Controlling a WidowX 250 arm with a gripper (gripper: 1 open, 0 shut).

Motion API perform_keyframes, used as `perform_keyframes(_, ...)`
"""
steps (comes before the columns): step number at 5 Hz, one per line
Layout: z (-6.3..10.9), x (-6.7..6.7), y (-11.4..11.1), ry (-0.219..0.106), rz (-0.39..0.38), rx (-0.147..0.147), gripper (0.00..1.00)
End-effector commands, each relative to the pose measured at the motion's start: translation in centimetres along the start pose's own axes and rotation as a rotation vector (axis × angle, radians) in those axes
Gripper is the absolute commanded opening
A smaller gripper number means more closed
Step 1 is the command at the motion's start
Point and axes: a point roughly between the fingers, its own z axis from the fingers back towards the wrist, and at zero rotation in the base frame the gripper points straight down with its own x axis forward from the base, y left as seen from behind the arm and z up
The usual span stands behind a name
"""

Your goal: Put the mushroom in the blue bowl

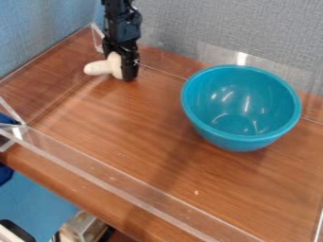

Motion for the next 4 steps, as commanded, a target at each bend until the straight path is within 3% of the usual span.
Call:
perform_keyframes(1, 3.3, 1.0, -0.5, -0.048, 0.001, 0.050, 0.00)
perform_keyframes(4, 5.1, 1.7, -2.4, -0.049, 0.036, 0.055, 0.00)
